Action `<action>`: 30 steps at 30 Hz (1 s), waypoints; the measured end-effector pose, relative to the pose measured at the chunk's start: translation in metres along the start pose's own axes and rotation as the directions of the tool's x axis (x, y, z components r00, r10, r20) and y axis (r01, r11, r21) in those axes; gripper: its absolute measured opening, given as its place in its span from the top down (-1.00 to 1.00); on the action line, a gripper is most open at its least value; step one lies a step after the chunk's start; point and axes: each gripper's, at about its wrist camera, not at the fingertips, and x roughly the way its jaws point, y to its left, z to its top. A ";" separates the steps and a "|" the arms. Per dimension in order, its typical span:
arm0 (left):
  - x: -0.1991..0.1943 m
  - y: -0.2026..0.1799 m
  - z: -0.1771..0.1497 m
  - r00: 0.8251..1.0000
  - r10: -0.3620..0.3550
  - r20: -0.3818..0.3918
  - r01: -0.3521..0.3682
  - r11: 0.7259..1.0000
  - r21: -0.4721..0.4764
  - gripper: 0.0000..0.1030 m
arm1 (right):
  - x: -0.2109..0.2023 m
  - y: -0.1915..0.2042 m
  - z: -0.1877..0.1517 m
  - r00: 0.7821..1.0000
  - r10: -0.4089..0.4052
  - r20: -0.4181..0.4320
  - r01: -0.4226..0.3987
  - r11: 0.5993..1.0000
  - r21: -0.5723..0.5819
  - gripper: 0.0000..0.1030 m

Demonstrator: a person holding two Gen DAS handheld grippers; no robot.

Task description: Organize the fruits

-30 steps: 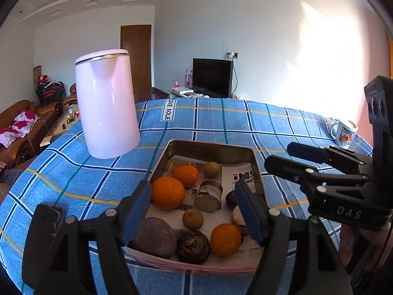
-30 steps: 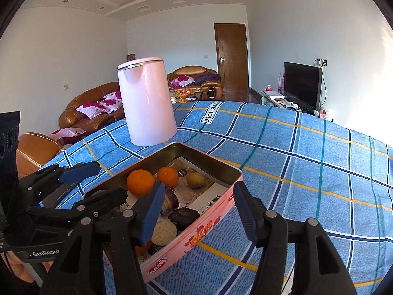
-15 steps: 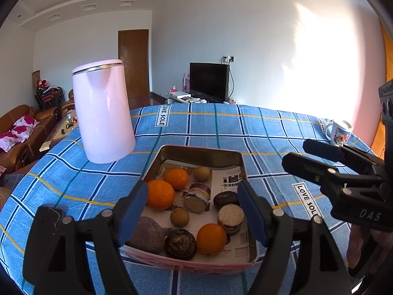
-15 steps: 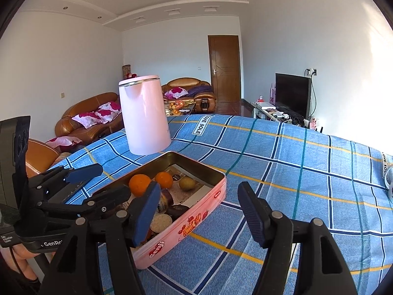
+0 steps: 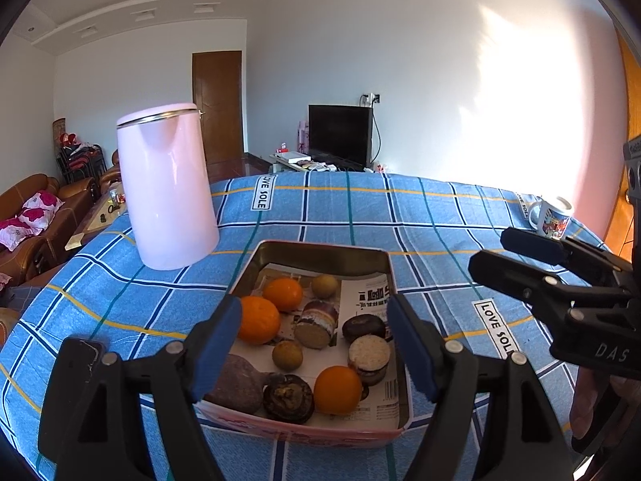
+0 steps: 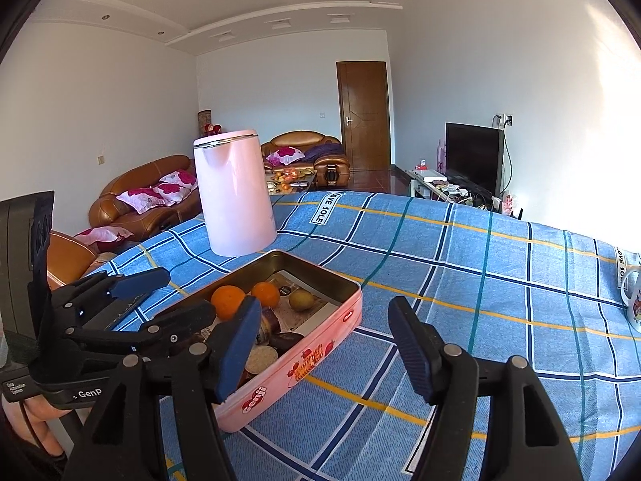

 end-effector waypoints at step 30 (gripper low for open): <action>-0.017 -0.016 0.007 0.997 0.031 0.073 -0.031 0.999 0.007 -1.00 | -0.025 -0.021 -0.006 0.999 -0.027 0.040 0.025 0.999 0.041 -0.33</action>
